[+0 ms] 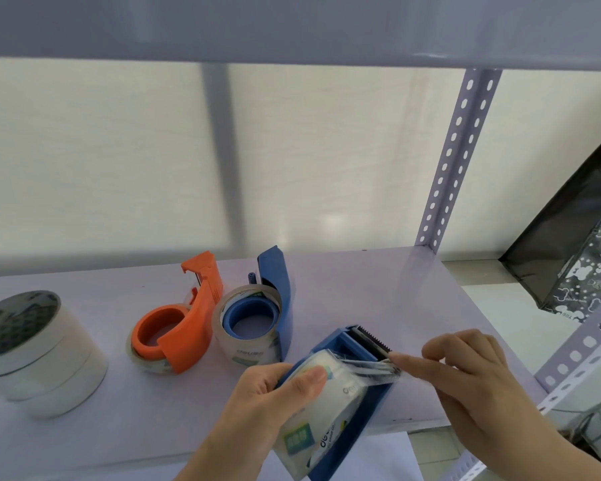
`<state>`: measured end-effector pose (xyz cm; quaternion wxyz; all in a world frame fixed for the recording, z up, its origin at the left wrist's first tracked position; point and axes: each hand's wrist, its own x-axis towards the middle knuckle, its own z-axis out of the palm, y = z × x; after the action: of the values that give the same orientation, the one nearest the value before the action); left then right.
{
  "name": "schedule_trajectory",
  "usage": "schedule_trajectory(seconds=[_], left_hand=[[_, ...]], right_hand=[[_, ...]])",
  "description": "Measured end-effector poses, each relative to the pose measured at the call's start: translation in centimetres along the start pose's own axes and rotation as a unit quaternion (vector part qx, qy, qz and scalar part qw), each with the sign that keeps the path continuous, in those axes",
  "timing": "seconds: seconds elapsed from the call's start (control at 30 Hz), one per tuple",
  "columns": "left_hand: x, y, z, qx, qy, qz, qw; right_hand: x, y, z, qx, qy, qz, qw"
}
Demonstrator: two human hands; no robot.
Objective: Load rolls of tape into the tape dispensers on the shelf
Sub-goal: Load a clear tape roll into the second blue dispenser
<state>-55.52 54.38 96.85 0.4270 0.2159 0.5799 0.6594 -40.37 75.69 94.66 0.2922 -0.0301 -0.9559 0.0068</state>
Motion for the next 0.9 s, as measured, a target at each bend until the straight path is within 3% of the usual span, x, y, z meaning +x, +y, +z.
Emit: schedule_trajectory(seconds=[0.13,0.4,0.67,0.9], left_hand=[[-0.1,0.0,0.0,0.003,0.0,-0.002,1.0],[-0.3,0.3,0.2,0.012,0.002,0.01,1.0],[-0.2,0.2,0.6,-0.007,0.002,0.005,1.0],[0.2,0.4,0.5,0.0,-0.02,-0.028,0.999]], right_hand=[[-0.3,0.1,-0.3,0.06,-0.037,0.043,0.997],[0.0,0.1,-0.8,-0.014,-0.057,0.018,0.998],[1.6,1.0,-0.2,0.08,-0.124,0.036,0.988],[3.5,1.8,0.7,0.087,-0.136,0.026,0.987]])
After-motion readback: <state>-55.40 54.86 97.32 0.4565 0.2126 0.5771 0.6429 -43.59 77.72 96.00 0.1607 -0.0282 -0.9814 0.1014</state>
